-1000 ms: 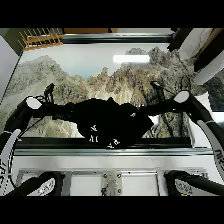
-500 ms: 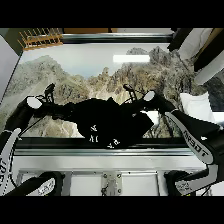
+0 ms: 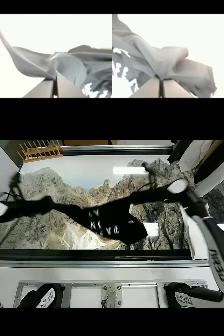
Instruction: Fold the clothes and pants, and hang the long-sleeved shirts on hangers.
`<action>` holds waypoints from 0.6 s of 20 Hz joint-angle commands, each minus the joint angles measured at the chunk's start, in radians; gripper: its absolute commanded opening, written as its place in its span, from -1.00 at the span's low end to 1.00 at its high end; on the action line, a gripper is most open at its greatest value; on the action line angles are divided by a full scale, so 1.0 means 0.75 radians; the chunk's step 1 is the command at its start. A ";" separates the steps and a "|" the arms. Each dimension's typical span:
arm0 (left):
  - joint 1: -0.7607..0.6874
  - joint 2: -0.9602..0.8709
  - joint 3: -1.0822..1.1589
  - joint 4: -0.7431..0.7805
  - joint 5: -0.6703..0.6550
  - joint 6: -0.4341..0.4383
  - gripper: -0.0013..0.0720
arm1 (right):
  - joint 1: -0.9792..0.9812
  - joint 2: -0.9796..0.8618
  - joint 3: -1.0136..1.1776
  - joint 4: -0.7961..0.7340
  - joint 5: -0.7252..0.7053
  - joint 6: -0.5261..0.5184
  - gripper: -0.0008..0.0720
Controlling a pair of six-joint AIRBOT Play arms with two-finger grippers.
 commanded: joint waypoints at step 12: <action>0.079 0.682 0.562 -0.018 0.070 -0.109 -0.95 | -0.193 0.951 0.158 -0.005 -0.268 0.021 -0.94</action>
